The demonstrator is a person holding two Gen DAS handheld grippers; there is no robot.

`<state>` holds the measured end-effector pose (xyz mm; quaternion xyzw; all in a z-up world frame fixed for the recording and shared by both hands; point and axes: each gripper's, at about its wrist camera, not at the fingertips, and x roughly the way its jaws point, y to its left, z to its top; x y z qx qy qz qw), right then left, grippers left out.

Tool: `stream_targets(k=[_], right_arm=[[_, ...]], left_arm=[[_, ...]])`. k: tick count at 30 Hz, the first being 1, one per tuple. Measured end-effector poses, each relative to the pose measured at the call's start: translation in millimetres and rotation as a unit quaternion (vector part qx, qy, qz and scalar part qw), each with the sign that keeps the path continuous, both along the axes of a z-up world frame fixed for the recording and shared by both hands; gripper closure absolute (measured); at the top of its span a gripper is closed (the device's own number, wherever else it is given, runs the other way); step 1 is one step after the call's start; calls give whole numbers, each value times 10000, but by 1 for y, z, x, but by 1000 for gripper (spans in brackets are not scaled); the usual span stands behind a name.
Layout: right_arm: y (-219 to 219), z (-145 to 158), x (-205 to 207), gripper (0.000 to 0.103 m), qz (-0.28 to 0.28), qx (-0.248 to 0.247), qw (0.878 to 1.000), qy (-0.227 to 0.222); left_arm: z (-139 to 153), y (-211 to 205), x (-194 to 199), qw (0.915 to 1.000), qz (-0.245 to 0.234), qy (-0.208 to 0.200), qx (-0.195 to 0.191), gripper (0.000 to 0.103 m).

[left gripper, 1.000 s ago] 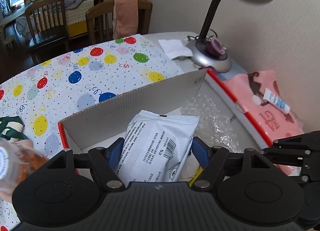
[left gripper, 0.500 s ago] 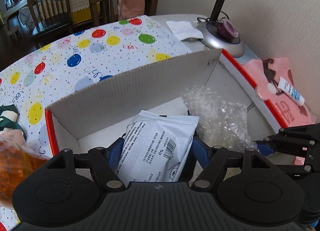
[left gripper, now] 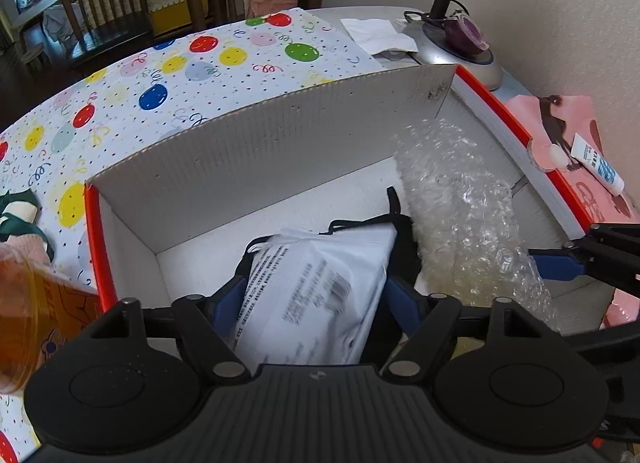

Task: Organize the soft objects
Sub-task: 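Lower the packet and bubble wrap into the box and open both tools, then withdraw both tools from the box back over the table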

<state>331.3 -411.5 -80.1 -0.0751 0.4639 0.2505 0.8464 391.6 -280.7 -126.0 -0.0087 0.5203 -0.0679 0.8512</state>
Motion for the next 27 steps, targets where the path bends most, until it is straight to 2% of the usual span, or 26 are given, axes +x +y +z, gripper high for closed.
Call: stream_targets(k=[5, 15, 20, 27], right_arm=[[-1, 5, -7, 40, 110, 122, 9999, -35], [-7, 29, -25, 35, 248, 387, 9988, -175], [-13, 45, -33, 26, 245, 556, 9978, -264], [-19, 70, -45, 23, 166, 773, 9960, -421]], left_arm=[[3, 4, -5, 9998, 44, -33, -186, 20], [23, 8, -22, 9986, -4, -277, -445, 19], [43, 10, -37, 9970, -103, -560, -530, 19], [73, 22, -63, 9933, -213, -961, -597, 19]])
